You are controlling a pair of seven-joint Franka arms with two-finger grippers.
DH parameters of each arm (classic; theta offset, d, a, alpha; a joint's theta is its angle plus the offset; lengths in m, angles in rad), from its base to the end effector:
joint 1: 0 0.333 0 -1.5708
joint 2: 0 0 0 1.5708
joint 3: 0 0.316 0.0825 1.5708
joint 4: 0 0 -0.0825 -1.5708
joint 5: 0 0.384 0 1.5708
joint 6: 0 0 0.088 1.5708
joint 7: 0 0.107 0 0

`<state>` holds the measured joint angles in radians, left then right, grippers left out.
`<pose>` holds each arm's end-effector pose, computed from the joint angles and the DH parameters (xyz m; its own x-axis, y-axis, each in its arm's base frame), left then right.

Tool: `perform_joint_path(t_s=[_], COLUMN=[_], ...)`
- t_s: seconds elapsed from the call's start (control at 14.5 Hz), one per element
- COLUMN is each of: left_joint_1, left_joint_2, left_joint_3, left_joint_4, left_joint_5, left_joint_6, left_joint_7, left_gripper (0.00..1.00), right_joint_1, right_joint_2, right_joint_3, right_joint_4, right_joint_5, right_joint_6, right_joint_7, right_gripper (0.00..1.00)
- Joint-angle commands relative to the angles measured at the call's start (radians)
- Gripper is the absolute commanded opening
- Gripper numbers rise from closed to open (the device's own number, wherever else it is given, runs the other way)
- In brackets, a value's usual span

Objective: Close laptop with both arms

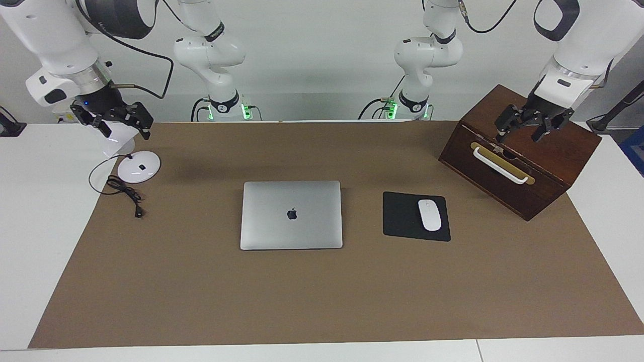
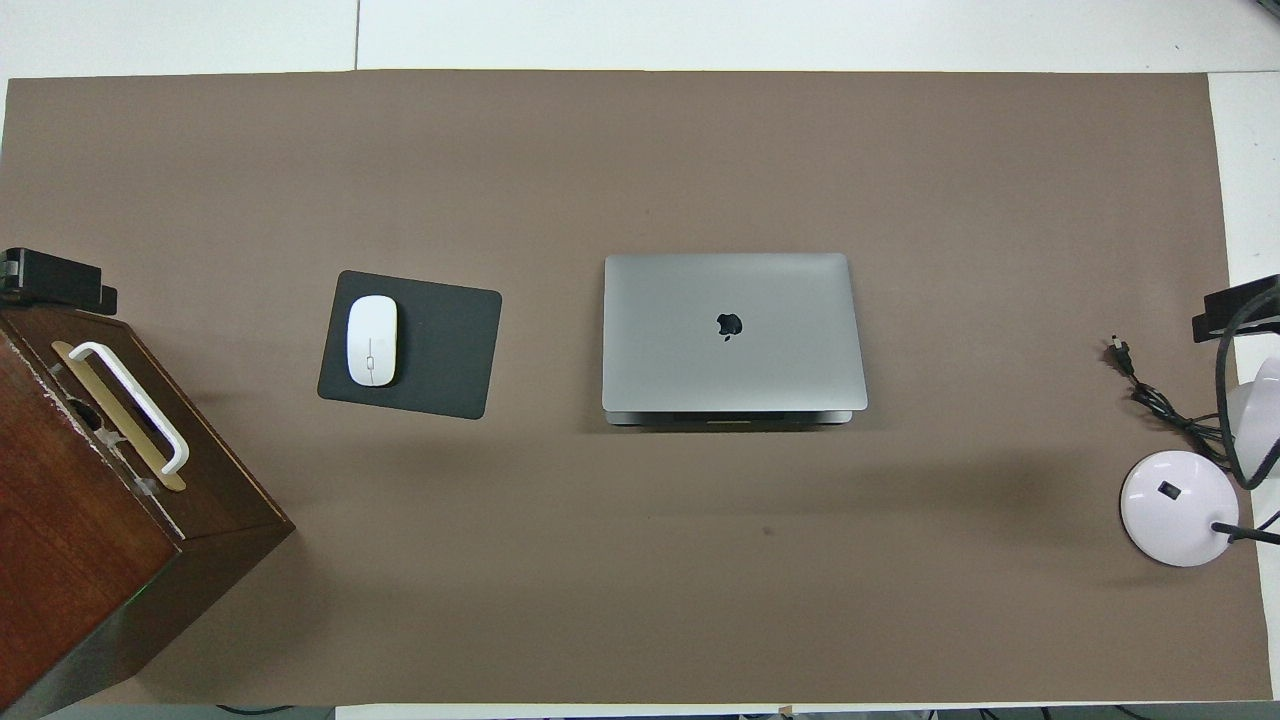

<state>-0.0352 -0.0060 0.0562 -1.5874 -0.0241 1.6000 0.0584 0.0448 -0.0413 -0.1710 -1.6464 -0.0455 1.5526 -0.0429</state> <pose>0.5554 0.0092 0.6226 0.9991 -0.0367 0.0200 -0.0371 -0.9990 0.0233 0.5333 -0.0745 0.6097 0.9950 -0.0834 -0.0547 -0.0815 -0.9960 0.0361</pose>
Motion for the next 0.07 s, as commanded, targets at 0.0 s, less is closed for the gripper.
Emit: perform_joint_path(t_s=[0.0], left_joint_1=[0.003], left_joint_2=[-0.011], left_joint_3=[-0.003], left_joint_4=[-0.003], left_joint_5=[0.021], left_joint_6=[-0.006], left_joint_7=[0.009], left_gripper=[1.0], right_joint_1=[-0.008], right_joint_2=[-0.025], right_joint_3=[-0.001], right_joint_4=[-0.032], right_joint_5=[-0.008], right_joint_6=[0.026], right_joint_7=[-0.035], right_gripper=[1.0])
